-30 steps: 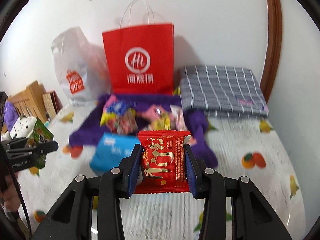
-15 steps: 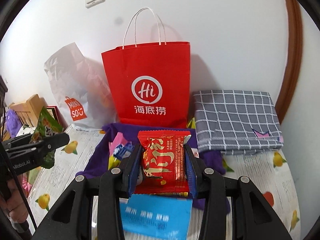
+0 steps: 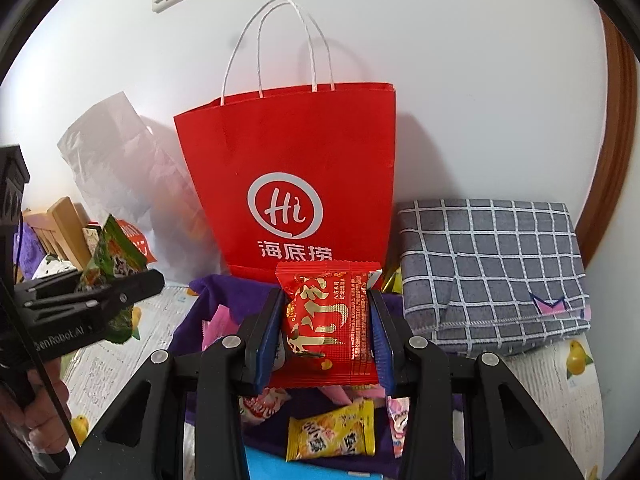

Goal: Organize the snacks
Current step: 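Carry the green bag and red packet over the purple towel with both tools, then lower both tools onto the towel pile and open them to release packets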

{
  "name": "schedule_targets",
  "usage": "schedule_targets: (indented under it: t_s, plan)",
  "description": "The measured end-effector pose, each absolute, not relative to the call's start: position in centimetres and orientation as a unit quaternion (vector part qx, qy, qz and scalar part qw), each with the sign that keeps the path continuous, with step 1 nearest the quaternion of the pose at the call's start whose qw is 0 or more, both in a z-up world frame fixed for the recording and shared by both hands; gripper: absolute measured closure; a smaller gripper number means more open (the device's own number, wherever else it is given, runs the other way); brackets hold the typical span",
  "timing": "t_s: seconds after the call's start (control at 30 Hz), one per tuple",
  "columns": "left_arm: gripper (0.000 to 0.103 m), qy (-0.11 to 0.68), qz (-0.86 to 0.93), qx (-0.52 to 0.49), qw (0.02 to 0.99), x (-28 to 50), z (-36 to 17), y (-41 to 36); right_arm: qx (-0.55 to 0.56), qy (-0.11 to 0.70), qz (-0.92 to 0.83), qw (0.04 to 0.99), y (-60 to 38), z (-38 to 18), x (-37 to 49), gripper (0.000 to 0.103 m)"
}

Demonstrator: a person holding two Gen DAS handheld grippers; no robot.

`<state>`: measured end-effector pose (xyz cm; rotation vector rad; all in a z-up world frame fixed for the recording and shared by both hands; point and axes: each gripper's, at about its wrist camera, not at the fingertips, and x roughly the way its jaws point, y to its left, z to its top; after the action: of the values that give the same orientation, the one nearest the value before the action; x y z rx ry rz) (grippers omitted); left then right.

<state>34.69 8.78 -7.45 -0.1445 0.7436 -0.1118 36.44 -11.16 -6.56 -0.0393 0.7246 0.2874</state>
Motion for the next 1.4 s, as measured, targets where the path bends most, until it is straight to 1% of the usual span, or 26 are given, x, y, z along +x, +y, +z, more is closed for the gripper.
schedule_targets:
  t_s: [0.07,0.17,0.3,0.83,1.03,1.4]
  plan:
    - [0.062,0.379,-0.051,-0.070,0.921,35.5,-8.2,9.1,-0.020,0.360,0.143,0.922,-10.9,-7.4,37.0,0.062]
    - [0.062,0.381,-0.046,-0.075,0.921,35.6,-8.6,9.7,-0.030,0.379,0.144,0.913,-10.0,-8.8,38.0,0.062]
    - [0.062,0.384,-0.039,-0.080,0.919,35.9,-9.1,10.5,-0.042,0.386,0.147,0.910,-10.0,-9.8,38.3,0.062]
    - [0.062,0.415,-0.034,-0.089,0.905,37.2,-11.2,10.7,-0.031,0.419,0.118,0.900,-14.3,-11.2,39.9,0.062]
    - [0.062,0.424,-0.036,-0.082,0.901,37.2,-11.8,10.1,-0.037,0.454,0.137,0.879,-13.3,-13.1,40.4,0.062]
    - [0.062,0.447,-0.035,-0.077,0.891,37.9,-13.0,10.2,-0.053,0.491,0.157,0.855,-10.8,-15.5,40.4,0.062]
